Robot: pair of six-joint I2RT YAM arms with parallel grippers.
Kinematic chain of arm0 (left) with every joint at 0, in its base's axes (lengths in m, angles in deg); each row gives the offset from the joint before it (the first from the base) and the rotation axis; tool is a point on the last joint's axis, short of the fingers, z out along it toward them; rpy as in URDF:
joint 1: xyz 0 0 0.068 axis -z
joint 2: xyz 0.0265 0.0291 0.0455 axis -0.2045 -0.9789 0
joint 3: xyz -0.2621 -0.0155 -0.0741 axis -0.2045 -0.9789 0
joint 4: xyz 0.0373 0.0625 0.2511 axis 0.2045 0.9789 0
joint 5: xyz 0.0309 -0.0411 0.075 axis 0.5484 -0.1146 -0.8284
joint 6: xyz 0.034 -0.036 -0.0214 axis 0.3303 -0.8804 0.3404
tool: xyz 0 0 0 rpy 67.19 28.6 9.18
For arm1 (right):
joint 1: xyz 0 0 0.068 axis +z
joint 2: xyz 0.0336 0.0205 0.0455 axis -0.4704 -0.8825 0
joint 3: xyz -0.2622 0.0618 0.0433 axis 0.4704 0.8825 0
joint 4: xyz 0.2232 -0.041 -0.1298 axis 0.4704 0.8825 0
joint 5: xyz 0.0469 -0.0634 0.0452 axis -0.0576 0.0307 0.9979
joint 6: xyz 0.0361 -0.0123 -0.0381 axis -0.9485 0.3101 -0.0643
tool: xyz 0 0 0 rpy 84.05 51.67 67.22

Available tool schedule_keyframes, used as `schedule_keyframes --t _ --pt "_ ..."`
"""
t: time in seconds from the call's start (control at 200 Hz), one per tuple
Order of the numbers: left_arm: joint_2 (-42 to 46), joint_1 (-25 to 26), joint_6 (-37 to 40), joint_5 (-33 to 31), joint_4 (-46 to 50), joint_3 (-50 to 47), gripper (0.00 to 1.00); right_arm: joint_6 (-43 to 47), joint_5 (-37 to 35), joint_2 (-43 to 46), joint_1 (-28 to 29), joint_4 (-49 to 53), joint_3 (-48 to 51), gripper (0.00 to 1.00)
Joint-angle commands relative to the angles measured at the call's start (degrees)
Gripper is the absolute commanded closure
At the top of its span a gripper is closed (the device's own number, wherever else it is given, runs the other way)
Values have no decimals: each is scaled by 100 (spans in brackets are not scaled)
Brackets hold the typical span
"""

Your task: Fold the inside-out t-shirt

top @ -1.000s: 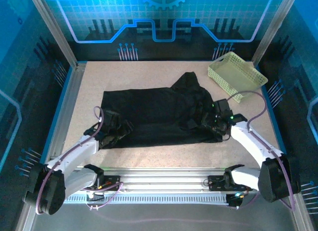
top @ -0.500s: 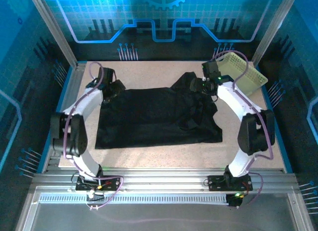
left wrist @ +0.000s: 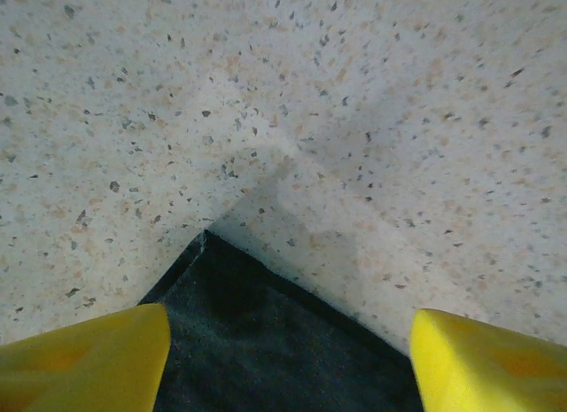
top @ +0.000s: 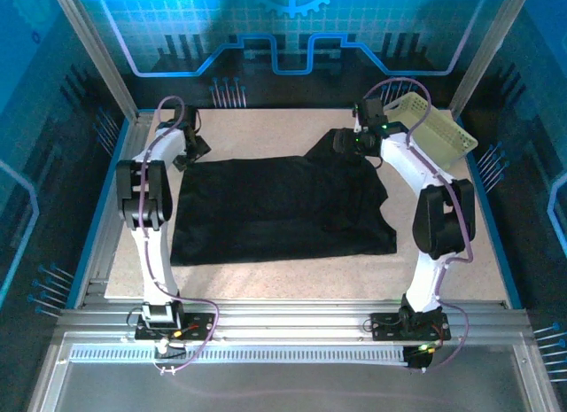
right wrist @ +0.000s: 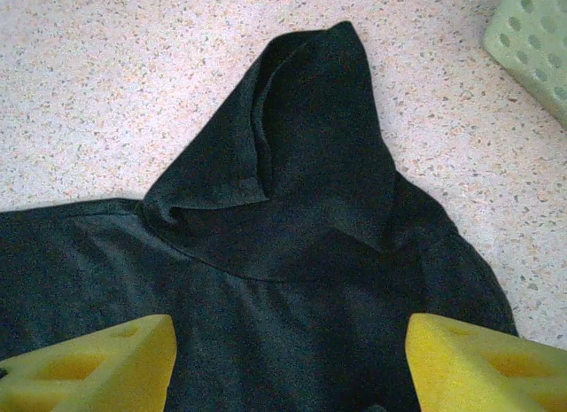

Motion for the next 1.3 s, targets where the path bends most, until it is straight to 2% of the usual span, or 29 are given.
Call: schedule_keyframes --t 0.0,0.165,0.465,0.74,0.83,0.945,1.221,1.296 --pt "-278 -105 141 88 354 431 32 182 170 -103 -86 -129 -161 29" --pt "-592 -190 84 222 485 668 34 184 209 -252 -115 -124 -263 29" --pt "-824 -285 38 448 632 860 45 114 139 -662 -159 -17 -661 29" --pt "-847 -324 4 564 681 860 65 -278 149 -1649 -340 162 -1570 29" --pt "-812 -328 2 609 649 801 76 -434 231 -2083 -421 287 -2030 29" --pt "-738 -338 -13 647 600 695 88 -453 284 -2637 -440 432 -2653 37" --pt "-441 -376 -51 646 417 373 100 -330 -88 -4066 -540 1432 -4855 37" --pt "-384 -392 -51 655 396 344 100 -285 -101 -4308 -563 1558 -5210 39"
